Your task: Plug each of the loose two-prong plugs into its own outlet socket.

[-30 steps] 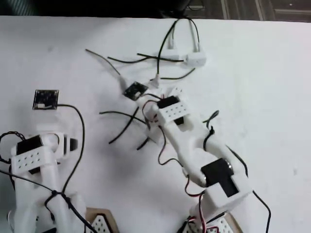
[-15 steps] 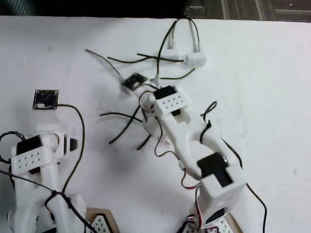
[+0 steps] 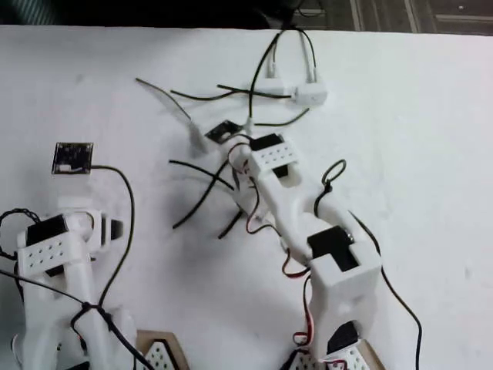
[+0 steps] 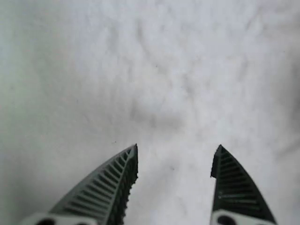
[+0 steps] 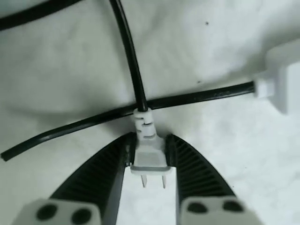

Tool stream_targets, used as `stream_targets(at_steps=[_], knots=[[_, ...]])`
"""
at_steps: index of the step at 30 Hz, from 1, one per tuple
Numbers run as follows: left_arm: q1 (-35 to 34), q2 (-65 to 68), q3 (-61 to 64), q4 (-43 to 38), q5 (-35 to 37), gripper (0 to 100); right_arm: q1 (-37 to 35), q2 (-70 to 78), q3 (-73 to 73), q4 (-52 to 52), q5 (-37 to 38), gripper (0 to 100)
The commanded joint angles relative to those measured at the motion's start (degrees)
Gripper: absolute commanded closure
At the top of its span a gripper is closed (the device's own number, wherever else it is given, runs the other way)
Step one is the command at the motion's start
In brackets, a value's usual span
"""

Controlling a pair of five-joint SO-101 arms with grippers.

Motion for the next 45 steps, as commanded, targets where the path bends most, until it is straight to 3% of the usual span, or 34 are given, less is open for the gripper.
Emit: stream_targets(at_steps=[1, 13, 18, 26, 45], knots=[[-0.3, -1.9, -0.3, -1.0, 0.3, 74, -0.6, -0.3, -1.6, -0.3, -0.3, 97.8], [-0.3, -1.9, -0.3, -1.0, 0.3, 74, -4.0, -6.5, -2.1, -4.3, -3.2, 97.4], [-0.3, -1.9, -0.3, -1.0, 0.3, 74, -4.0, -7.3, -3.5, 0.0, -4.8, 87.8], [-0.3, -1.9, -0.3, -1.0, 0.3, 74, -0.8, -7.0, -7.1, 1.8, -4.7, 89.2], [-0.3, -1.9, -0.3, -1.0, 0.3, 74, -1.4, -0.7, -6.3, 1.8, -4.4, 89.2]])
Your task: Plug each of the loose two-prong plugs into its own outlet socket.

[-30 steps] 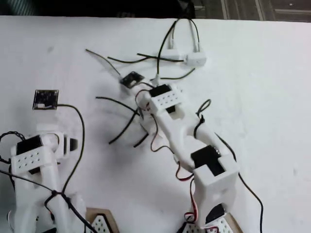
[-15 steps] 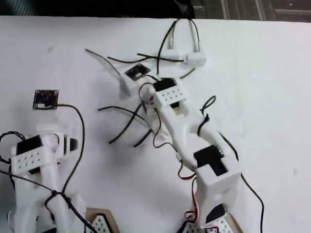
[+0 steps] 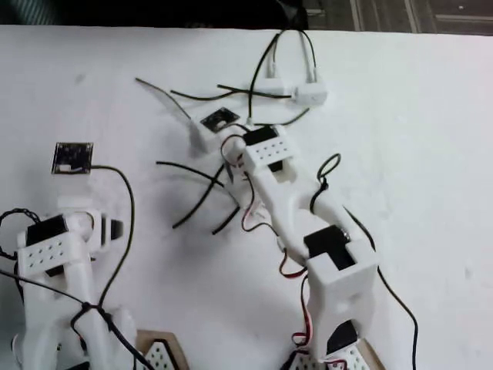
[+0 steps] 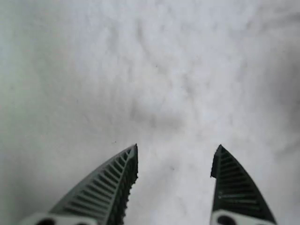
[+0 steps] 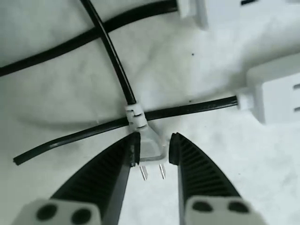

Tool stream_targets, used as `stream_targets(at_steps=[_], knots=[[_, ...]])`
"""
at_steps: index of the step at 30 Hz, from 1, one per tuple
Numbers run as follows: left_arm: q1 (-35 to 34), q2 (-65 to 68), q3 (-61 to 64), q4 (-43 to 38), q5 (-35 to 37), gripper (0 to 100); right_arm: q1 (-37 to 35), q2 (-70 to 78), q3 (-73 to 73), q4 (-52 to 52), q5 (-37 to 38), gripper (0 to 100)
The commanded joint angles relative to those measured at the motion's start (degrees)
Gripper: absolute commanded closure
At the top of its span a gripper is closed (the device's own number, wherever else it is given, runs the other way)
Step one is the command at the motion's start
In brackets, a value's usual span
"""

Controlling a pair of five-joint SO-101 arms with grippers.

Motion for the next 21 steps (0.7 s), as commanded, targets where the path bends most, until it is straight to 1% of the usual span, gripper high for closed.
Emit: stream_targets(at_steps=[1, 10, 14, 16, 19, 21], knots=[[-0.3, -1.9, -0.3, -1.0, 0.3, 74, -0.5, -0.8, -0.9, 0.5, -0.1, 89.2], [-0.3, -1.9, -0.3, -1.0, 0.3, 74, -3.9, 6.1, -1.4, 0.1, -0.5, 89.2], [-0.3, -1.9, -0.3, -1.0, 0.3, 74, -3.9, 7.1, -2.2, 0.5, -0.5, 89.4], [-0.3, -1.9, -0.3, -1.0, 0.3, 74, -3.9, 6.6, -2.2, 0.5, -0.5, 91.8], [-0.3, -1.9, -0.3, -1.0, 0.3, 74, -4.0, 4.7, -2.2, 0.5, -0.2, 98.3], [-0.3, -1.9, -0.3, -1.0, 0.3, 74, -4.0, 2.6, -2.1, 1.9, -0.1, 97.8]])
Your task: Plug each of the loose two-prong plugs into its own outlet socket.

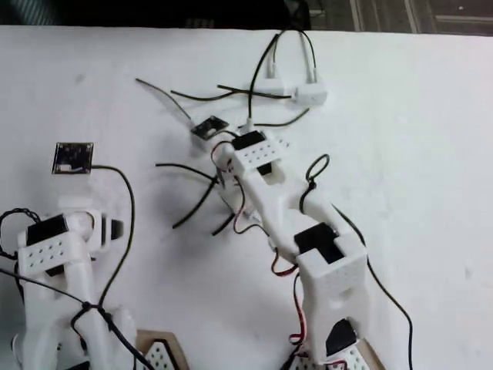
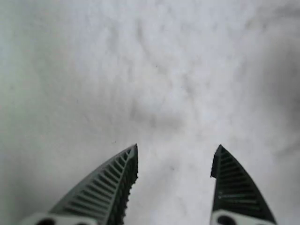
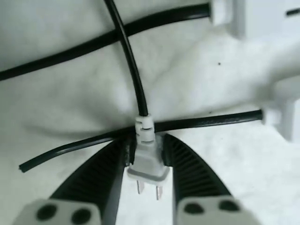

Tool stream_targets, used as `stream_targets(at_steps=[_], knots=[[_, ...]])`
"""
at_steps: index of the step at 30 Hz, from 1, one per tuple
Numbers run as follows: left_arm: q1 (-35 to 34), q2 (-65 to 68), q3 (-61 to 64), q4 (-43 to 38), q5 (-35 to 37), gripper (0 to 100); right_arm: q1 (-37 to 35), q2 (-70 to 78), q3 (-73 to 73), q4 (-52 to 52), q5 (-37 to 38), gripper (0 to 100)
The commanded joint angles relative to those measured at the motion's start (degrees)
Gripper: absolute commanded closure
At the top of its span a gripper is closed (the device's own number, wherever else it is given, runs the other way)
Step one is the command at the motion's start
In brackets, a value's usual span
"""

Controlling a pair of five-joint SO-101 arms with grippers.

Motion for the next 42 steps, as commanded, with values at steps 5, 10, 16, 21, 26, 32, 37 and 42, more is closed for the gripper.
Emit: stream_targets(at_steps=[5, 10, 16, 21, 26, 32, 37, 42], knots=[[-0.3, -1.9, -0.3, -1.0, 0.2, 74, -0.6, -9.9, -0.4, 6.7, -0.1, 98.1], [-0.3, -1.9, -0.3, -1.0, 0.2, 74, 3.9, -15.1, -0.5, 5.1, 4.0, 98.1], [-0.3, -1.9, -0.3, -1.0, 0.2, 74, 10.8, -13.6, -0.2, -3.0, 4.8, 98.1], [-0.3, -1.9, -0.3, -1.0, 0.2, 74, 12.9, -8.8, -0.2, -8.6, 4.8, 97.9], [-0.3, -1.9, -0.3, -1.0, 0.2, 74, 11.8, -5.5, -0.5, -5.8, 4.7, 82.1], [-0.3, -1.9, -0.3, -1.0, 0.2, 74, 11.2, -11.0, -0.5, -0.9, 4.7, 82.3], [-0.3, -1.9, -0.3, -1.0, 0.2, 74, 12.4, -14.8, -0.5, -0.7, 4.7, 82.8], [-0.3, -1.9, -0.3, -1.0, 0.2, 74, 13.5, -13.1, -1.3, -0.7, 4.8, 82.9]])
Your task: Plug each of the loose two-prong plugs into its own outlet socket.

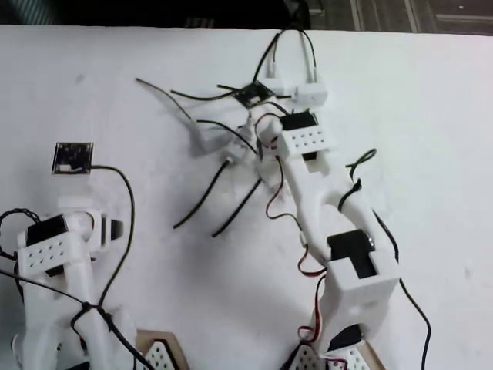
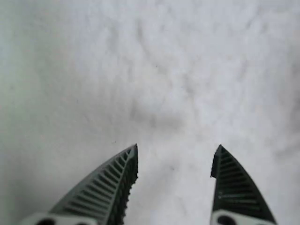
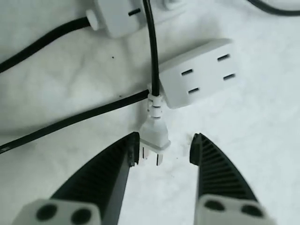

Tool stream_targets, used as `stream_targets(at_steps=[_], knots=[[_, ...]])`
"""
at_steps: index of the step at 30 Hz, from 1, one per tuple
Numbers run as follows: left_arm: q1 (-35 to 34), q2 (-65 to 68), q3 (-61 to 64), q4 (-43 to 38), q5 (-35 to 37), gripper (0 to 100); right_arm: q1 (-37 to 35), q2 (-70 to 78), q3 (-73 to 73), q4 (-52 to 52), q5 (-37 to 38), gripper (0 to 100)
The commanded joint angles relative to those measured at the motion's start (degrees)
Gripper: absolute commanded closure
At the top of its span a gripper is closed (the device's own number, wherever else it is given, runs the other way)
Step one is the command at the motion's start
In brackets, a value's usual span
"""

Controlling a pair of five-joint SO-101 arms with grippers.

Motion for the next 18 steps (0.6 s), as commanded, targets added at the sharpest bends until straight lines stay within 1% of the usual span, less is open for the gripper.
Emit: stream_targets(at_steps=[1, 5, 12, 18], knots=[[-0.3, -1.9, -0.3, -1.0, 0.2, 74, 1.0, -1.1, -1.9, 0.2, 0.4, 82.9], [-0.3, -1.9, -0.3, -1.0, 0.2, 74, 0.8, 2.6, -2.2, 0.1, 0.4, 82.9], [-0.3, -1.9, -0.2, -1.0, 0.2, 74, 0.6, 9.7, -6.9, 0.6, 0.4, 83.5], [-0.3, -1.8, -0.2, -1.0, 0.2, 74, 0.0, 12.5, -10.4, 0.6, 0.6, 96.4]])
